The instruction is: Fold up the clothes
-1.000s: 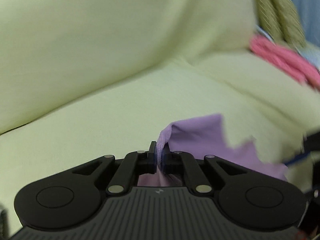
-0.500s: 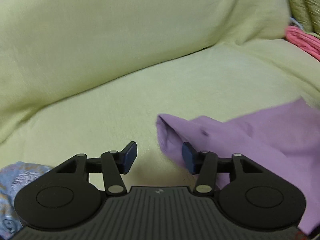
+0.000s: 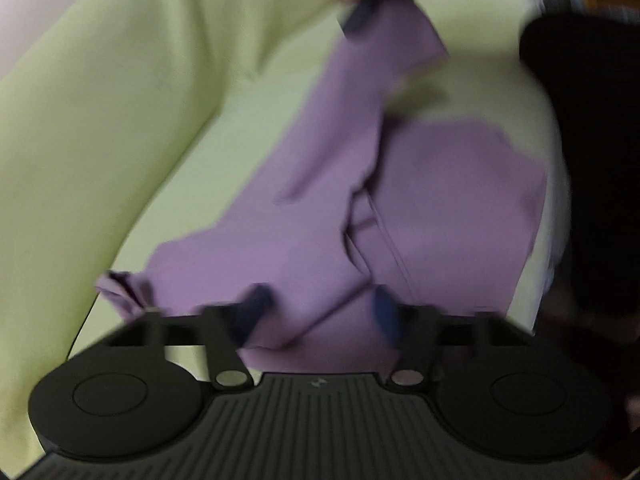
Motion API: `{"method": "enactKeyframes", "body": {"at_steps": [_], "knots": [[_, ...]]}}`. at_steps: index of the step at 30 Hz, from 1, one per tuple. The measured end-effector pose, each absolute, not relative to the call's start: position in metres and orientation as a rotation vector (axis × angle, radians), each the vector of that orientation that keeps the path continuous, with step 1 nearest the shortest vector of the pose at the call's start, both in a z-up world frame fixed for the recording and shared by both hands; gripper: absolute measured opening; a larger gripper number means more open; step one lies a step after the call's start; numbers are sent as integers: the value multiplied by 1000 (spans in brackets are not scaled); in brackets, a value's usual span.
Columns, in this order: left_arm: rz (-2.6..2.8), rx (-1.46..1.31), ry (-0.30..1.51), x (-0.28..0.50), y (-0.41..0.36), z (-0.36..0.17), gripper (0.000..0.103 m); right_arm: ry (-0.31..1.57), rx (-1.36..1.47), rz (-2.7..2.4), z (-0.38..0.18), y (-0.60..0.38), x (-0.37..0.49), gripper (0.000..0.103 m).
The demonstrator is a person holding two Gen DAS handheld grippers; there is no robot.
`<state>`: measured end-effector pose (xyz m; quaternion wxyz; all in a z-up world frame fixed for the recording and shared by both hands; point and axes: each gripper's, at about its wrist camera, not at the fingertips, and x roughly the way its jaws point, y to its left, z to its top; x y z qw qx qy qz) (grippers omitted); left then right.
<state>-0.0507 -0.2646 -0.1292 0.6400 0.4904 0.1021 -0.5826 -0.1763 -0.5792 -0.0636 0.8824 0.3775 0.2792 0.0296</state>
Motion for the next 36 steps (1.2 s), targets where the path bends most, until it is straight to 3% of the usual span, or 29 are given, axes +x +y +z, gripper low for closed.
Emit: {"method": "enactKeyframes", "body": {"at_steps": [1,11,13,14,15,17,23,28,29,31,32,33,36], "knots": [[-1334,1105,236,-49,-267,-126,4,579,783,54,-62,-579,-177,3],[-1216,745,280,71,-318,-30,3,493,642,46,-11,-618,-139,1],[-1209,698,318,97,-335,-28,3,544,503,49,-11,-611,-122,8],[-1209,682,332,106,-342,-29,3,565,409,50,-13,-602,-118,18],[-1213,682,334,111,-346,-29,3,579,327,69,-16,-590,-119,40],[-1224,698,330,118,-356,-30,3,600,179,112,-26,-566,-126,61],[-1239,717,363,125,-372,-35,3,653,-241,166,-59,-497,-151,61],[-1236,694,381,121,-380,-41,3,660,-667,299,-85,-435,-150,60],[-1234,697,381,121,-380,-40,3,662,-716,313,-92,-428,-147,56],[-1233,696,385,121,-382,-40,3,679,-728,326,-101,-423,-136,39],[-1234,694,388,121,-382,-40,3,699,-710,323,-104,-424,-129,8],[-1236,689,388,121,-383,-38,3,705,-684,316,-105,-426,-124,0],[-1251,659,378,124,-383,-29,3,618,-406,287,-76,-452,-117,0]]}}
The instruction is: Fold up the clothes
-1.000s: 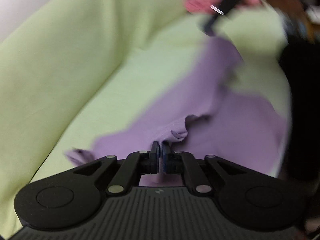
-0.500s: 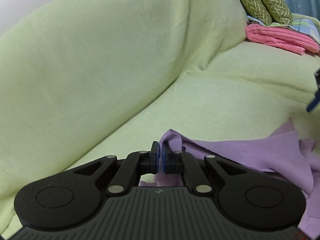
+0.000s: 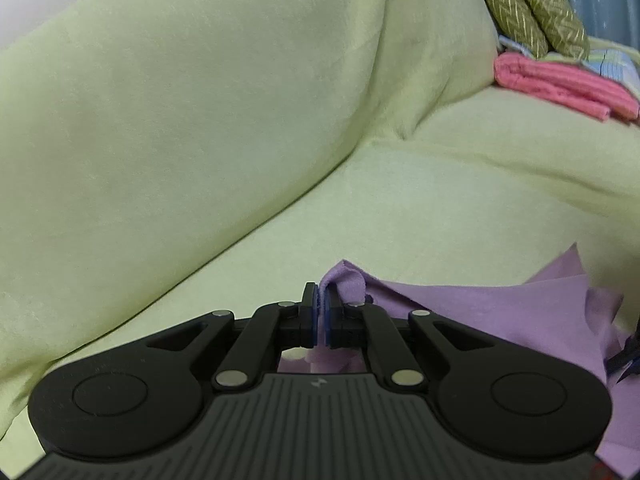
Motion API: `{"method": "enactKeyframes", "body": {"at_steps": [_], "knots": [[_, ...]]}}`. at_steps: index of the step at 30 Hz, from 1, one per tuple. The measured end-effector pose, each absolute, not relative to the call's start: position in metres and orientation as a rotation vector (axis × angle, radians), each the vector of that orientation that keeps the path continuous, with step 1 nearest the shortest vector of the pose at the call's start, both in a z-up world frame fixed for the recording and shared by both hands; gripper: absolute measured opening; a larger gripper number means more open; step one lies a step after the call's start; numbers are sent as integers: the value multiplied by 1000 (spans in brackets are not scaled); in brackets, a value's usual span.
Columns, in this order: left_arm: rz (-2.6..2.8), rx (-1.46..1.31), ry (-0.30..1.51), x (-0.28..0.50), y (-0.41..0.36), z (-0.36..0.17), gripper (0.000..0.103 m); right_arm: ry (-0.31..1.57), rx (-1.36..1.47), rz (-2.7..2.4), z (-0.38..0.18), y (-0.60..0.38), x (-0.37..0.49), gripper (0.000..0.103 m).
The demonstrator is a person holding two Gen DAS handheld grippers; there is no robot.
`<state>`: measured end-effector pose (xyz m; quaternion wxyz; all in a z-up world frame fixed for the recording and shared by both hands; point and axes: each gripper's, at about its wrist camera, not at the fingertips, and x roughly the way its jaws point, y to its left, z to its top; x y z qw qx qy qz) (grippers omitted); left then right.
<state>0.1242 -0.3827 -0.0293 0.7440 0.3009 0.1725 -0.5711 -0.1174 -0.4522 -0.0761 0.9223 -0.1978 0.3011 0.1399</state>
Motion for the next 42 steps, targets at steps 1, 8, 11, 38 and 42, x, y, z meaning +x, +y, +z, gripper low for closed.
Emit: {"method": "enactKeyframes", "body": {"at_steps": [1,8,11,38,42], "knots": [[-1259,640,372,128,-385,-25,3,576,-253,267,-62,-471,-115,0],[-1261,564,382,182,-437,-21,3,297,517,28,-30,-638,-82,1],[-1214,565,420,213,-469,-45,3,271,597,-97,-43,-692,-53,2],[-1220,681,540,248,-511,-127,7,555,539,-166,-128,-719,-6,34],[-1003,429,476,295,-510,-97,13,591,478,-113,-121,-715,10,34]]}}
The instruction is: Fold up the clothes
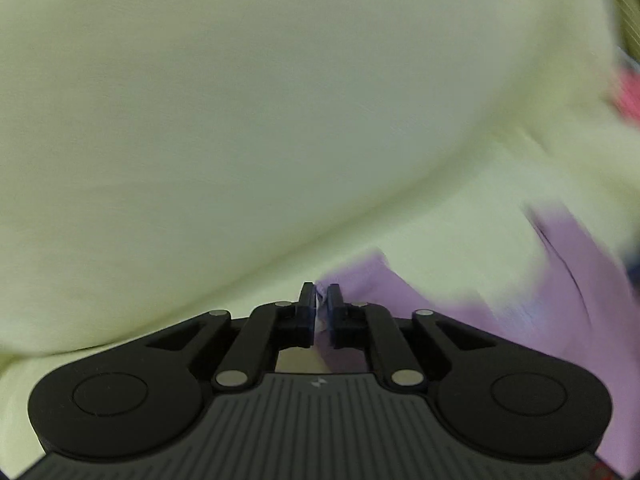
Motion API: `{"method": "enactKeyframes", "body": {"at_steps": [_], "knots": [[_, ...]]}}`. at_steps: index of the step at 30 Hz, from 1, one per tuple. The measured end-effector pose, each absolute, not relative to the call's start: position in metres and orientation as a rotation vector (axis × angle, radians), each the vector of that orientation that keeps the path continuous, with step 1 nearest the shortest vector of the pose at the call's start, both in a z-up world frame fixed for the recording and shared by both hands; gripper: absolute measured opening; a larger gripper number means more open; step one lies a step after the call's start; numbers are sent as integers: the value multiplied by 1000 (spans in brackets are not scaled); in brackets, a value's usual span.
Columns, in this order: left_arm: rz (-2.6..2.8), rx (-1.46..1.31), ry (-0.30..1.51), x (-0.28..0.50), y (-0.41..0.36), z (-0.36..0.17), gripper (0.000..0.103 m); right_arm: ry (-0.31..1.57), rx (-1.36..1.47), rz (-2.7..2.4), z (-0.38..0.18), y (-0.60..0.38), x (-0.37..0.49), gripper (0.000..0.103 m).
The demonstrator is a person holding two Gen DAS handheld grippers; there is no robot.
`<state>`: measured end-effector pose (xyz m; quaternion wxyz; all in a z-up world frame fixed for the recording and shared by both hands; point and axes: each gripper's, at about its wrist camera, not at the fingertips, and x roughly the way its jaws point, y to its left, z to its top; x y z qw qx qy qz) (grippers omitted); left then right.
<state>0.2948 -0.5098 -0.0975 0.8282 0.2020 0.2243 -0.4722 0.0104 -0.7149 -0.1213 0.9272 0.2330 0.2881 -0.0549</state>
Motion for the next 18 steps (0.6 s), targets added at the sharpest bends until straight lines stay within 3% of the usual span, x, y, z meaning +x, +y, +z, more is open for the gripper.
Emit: {"method": "enactKeyframes", "body": {"at_steps": [2,4,6,8,11,14,18], "knots": [[-951,331,490,311,-501,-87,32,595,501,-101,-120,-723,21,34],[-940,308,498,316,-491,-83,43,593,531,-100,-121,-733,32,33],[-934,326,515,314,-480,-86,48,592,534,-140,-123,-743,40,14],[-960,346,561,308,-467,-91,48,595,521,-264,-122,-753,40,11],[-1019,378,621,282,-437,-94,49,556,582,-317,-113,-756,24,17],[-1069,418,651,236,-403,-95,59,544,561,-244,-99,-727,-8,41],[-1115,446,669,157,-358,-89,62,565,547,-179,-91,-668,-68,41]]}}
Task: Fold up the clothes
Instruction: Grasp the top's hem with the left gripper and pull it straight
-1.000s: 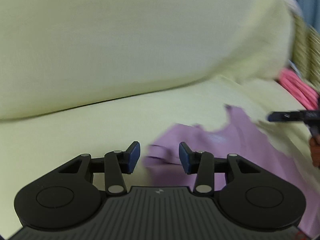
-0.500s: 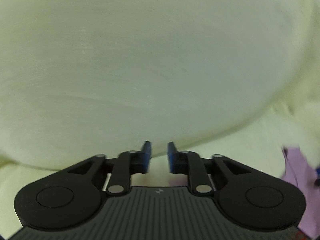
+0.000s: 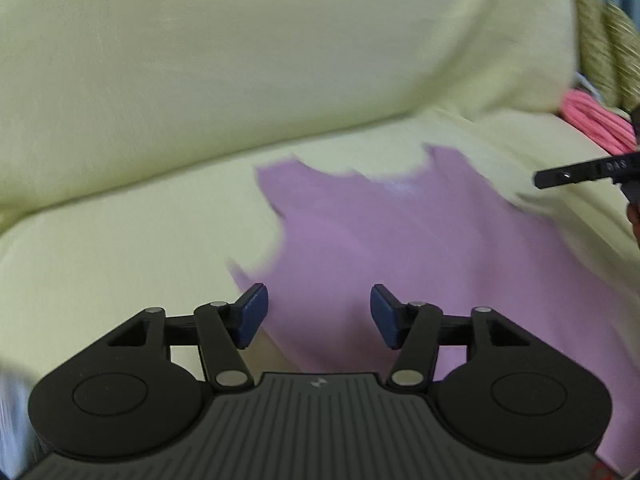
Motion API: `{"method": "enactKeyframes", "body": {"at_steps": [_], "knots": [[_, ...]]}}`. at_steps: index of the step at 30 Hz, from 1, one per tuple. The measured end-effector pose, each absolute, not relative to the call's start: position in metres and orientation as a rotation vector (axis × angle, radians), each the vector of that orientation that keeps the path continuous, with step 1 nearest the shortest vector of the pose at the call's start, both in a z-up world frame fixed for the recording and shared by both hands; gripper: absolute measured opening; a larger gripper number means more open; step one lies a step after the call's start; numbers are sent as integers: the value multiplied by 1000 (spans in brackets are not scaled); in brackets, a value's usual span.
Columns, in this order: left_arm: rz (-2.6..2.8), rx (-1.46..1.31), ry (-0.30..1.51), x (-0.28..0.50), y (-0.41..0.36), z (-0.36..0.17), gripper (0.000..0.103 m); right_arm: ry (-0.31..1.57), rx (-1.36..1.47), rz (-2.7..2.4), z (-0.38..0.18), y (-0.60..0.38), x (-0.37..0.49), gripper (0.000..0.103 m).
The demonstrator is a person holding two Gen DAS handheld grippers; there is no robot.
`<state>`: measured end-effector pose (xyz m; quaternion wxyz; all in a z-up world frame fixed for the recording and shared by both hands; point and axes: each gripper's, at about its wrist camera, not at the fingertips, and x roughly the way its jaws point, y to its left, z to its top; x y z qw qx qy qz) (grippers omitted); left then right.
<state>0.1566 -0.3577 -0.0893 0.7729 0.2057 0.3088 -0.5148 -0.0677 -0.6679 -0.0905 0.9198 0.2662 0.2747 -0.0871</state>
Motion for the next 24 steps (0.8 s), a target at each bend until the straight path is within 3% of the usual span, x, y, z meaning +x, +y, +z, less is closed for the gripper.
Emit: {"method": "enactKeyframes", "body": {"at_steps": [5,15,16,19,24], "knots": [[-1161,480,641,51,-318,-84,75,614,588,-116,-94,-592,-148,41],[-1115,631,497,-50,-347,-108,73,669,764,-114,-116,-516,-233,41],[-1092,683,479,-52,-354,-112,66,675,773,-111,-119,-513,-235,42],[-1034,801,467,-53,-365,-123,13,704,750,-95,-125,-501,-236,46],[-943,611,520,-29,-324,-99,5,704,658,-67,-130,-486,-226,47]]}}
